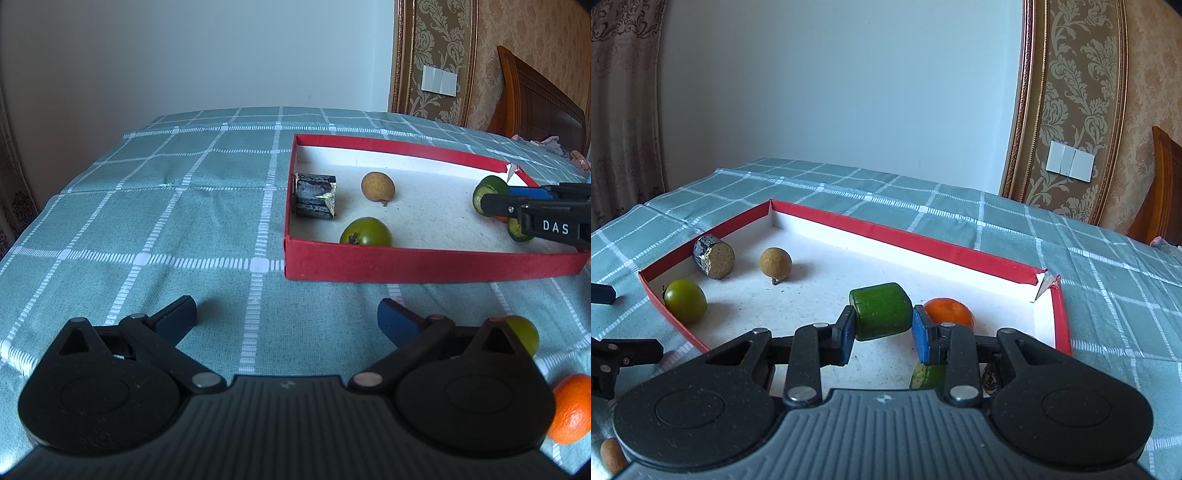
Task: Organize fruits
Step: 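Carry the cucumber chunk into the tray beside the orange and open the right tool, then withdraw the right tool from the tray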
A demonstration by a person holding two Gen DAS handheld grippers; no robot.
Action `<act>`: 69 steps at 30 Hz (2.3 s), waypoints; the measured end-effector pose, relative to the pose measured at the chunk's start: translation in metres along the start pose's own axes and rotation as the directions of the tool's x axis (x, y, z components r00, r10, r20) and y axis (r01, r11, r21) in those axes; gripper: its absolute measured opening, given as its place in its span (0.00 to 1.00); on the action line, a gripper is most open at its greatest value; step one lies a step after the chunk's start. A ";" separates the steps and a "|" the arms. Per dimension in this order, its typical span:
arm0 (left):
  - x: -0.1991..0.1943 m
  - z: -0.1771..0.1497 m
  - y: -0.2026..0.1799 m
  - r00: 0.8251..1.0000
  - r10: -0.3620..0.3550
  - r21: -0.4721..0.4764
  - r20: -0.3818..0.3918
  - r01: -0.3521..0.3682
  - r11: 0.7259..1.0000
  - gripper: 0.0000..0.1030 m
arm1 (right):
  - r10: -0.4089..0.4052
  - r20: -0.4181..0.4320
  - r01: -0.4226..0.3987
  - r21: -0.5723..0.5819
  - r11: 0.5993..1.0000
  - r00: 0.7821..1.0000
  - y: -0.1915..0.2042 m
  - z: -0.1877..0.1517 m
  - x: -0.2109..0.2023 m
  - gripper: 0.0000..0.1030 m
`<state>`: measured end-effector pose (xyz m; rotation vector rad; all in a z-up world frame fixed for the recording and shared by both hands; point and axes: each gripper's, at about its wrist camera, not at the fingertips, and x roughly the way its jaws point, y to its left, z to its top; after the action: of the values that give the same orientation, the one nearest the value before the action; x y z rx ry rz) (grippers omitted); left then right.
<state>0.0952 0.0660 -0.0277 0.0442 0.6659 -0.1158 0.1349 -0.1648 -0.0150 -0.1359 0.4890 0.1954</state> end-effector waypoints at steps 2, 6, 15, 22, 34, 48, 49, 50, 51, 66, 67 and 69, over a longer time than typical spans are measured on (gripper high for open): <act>0.000 0.000 0.000 1.000 0.000 0.000 0.000 0.000 1.000 1.00 | 0.000 0.000 0.000 -0.005 1.000 1.000 0.001 0.000 0.000 0.31; 0.000 0.000 0.000 1.000 0.000 0.000 0.000 0.000 1.000 1.00 | -0.004 0.002 0.004 -0.013 1.000 1.000 0.003 0.000 0.002 0.31; 0.000 0.000 0.000 1.000 0.000 0.000 0.000 0.000 1.000 1.00 | -0.001 -0.048 0.001 -0.013 1.000 0.999 0.007 -0.004 0.008 0.30; 0.000 0.000 0.000 1.000 0.000 0.000 0.000 0.000 1.000 1.00 | -0.001 -0.056 0.001 0.008 1.000 0.998 0.006 -0.007 0.009 0.31; 0.000 0.000 0.000 1.000 0.000 0.001 0.000 0.000 1.000 1.00 | 0.000 -0.055 0.002 0.045 0.999 0.998 0.003 -0.009 0.008 0.31; 0.000 0.000 0.000 1.000 0.000 0.001 0.000 0.000 1.000 1.00 | -0.003 -0.034 0.006 0.068 0.998 0.999 0.001 -0.017 -0.010 0.34; 0.000 0.000 0.000 1.000 0.000 0.001 0.000 0.000 1.000 1.00 | -0.001 -0.029 0.003 0.072 0.997 1.000 0.001 -0.017 -0.014 0.36; 0.000 0.000 0.000 1.000 0.000 0.000 0.000 0.000 1.000 1.00 | 0.001 -0.020 0.000 0.074 0.997 1.000 0.000 -0.019 -0.019 0.37; 0.000 0.000 0.000 1.000 0.000 0.000 0.000 0.000 1.000 1.00 | -0.001 -0.012 0.002 0.075 0.997 1.000 0.000 -0.020 -0.025 0.38; 0.000 0.000 0.000 1.000 0.000 0.000 0.000 0.000 1.000 1.00 | 0.029 0.005 -0.030 0.058 0.998 1.000 -0.007 -0.058 -0.106 0.48; 0.000 0.000 0.000 1.000 0.000 0.000 0.000 0.000 1.000 1.00 | 0.028 -0.002 -0.028 0.059 0.998 1.000 -0.008 -0.060 -0.106 0.48; 0.000 0.000 0.000 1.000 0.000 0.000 0.000 0.000 1.000 1.00 | 0.025 -0.021 -0.023 0.073 0.997 0.999 -0.013 -0.064 -0.104 0.48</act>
<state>0.0950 0.0658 -0.0273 0.0444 0.6661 -0.1158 0.0190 -0.2044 -0.0197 -0.0611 0.5191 0.1993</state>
